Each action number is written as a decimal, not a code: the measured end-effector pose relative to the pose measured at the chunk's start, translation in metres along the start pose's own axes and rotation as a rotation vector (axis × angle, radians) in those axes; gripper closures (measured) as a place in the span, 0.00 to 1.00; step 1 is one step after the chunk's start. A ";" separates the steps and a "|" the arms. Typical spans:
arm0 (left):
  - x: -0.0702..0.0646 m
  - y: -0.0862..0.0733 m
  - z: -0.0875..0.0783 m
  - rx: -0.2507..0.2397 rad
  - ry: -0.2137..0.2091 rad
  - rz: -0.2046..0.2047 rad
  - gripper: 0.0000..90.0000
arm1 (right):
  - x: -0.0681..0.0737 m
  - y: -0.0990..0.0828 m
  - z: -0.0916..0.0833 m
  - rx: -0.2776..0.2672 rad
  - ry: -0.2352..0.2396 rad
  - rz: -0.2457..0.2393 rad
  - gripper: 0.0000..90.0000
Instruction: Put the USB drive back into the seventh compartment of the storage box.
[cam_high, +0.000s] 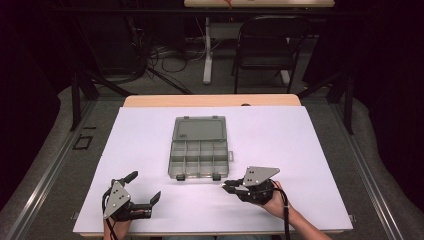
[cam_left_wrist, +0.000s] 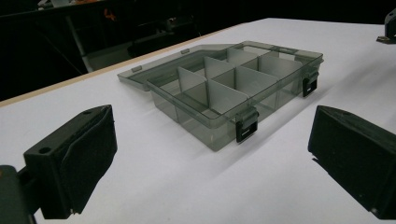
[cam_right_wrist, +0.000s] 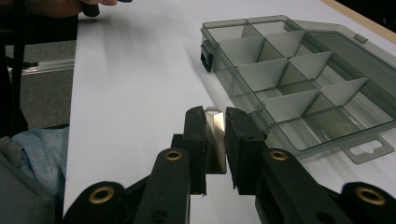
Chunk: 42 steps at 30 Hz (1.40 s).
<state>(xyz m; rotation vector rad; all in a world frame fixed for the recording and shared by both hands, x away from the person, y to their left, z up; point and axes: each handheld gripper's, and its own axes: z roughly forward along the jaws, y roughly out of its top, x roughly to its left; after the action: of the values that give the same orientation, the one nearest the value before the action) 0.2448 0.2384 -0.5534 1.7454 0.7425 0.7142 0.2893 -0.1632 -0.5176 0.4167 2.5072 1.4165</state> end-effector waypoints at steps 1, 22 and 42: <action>0.000 0.000 0.000 0.000 0.000 0.000 0.01 | -0.001 0.001 -0.001 -0.003 -0.007 0.004 0.88; -0.002 0.001 0.001 0.003 0.000 0.003 0.02 | -0.010 0.006 -0.011 -0.028 -0.072 0.031 0.88; 0.001 0.001 0.000 -0.002 0.006 -0.011 0.02 | -0.020 0.016 -0.006 -0.018 -0.111 0.036 0.88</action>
<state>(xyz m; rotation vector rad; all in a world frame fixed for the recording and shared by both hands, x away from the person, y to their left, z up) 0.2455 0.2387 -0.5528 1.7369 0.7547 0.7134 0.3083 -0.1668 -0.4995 0.5245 2.4085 1.3879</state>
